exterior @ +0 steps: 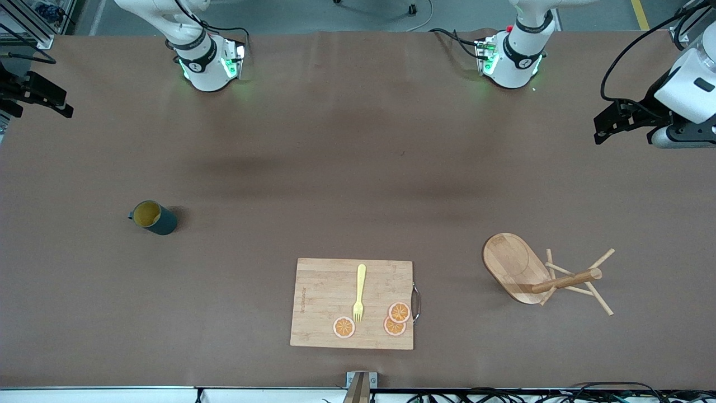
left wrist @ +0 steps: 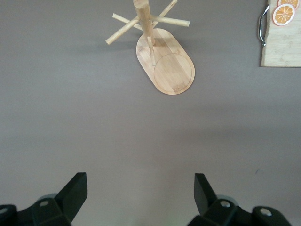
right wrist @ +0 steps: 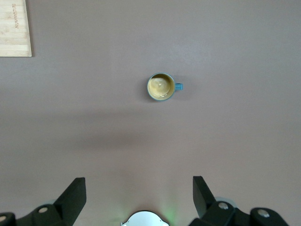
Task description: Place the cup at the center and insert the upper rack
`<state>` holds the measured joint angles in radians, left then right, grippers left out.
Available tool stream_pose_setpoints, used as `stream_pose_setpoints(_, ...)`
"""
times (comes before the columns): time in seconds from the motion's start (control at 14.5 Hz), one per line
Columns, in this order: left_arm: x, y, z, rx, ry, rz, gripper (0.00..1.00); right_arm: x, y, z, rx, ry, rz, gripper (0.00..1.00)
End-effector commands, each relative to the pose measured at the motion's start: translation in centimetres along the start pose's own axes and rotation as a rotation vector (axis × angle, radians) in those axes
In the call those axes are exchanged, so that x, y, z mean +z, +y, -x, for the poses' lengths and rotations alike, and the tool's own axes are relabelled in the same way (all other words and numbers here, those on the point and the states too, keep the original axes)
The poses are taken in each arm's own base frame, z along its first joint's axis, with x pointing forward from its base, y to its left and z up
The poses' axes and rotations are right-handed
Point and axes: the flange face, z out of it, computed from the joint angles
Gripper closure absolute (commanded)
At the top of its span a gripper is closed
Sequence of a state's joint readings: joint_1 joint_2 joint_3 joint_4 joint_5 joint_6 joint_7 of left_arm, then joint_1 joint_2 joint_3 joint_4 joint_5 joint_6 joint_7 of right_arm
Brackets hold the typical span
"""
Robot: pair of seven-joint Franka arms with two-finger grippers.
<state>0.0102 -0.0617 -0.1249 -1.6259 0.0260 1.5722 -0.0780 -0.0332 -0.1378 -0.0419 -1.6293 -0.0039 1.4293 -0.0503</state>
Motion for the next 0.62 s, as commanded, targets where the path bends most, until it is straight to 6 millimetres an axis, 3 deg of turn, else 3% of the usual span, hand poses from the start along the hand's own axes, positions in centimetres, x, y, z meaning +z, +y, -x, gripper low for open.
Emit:
stream_pose_setpoints(0.0, -0.8, 0.0, 0.1, 0.014, -0.001, 0.023, 0.0, -0.5, 0.3, 0.8, 0.001, 0.007, -0.001, 0.0)
stream_pose_setpoints(0.07, -1.5, 0.0, 0.0, 0.012, 0.013, 0.029, 0.0, -0.5, 0.3, 0.8, 0.001, 0.007, -0.001, 0.0)
stream_pose_setpoints(0.28, -1.1, 0.1, -0.3, 0.013, -0.001, 0.03, 0.0, -0.5, 0.3, 0.8, 0.004, 0.009, -0.005, 0.0)
stream_pose_setpoints(0.41, -1.0, -0.1, -0.3, -0.004, -0.006, 0.031, 0.0, -2.2, 0.0, 0.6, 0.001, 0.045, -0.002, 0.0)
stream_pose_setpoints(0.48, -0.9, -0.2, -0.4, -0.012, -0.007, 0.03, 0.0, -2.2, 0.0, 0.1, 0.002, 0.045, -0.001, 0.0)
stream_pose_setpoints(0.55, -0.8, -0.3, -0.4, -0.01, -0.009, 0.03, 0.0, -0.9, 0.0, -0.7, 0.004, 0.017, 0.0, 0.0)
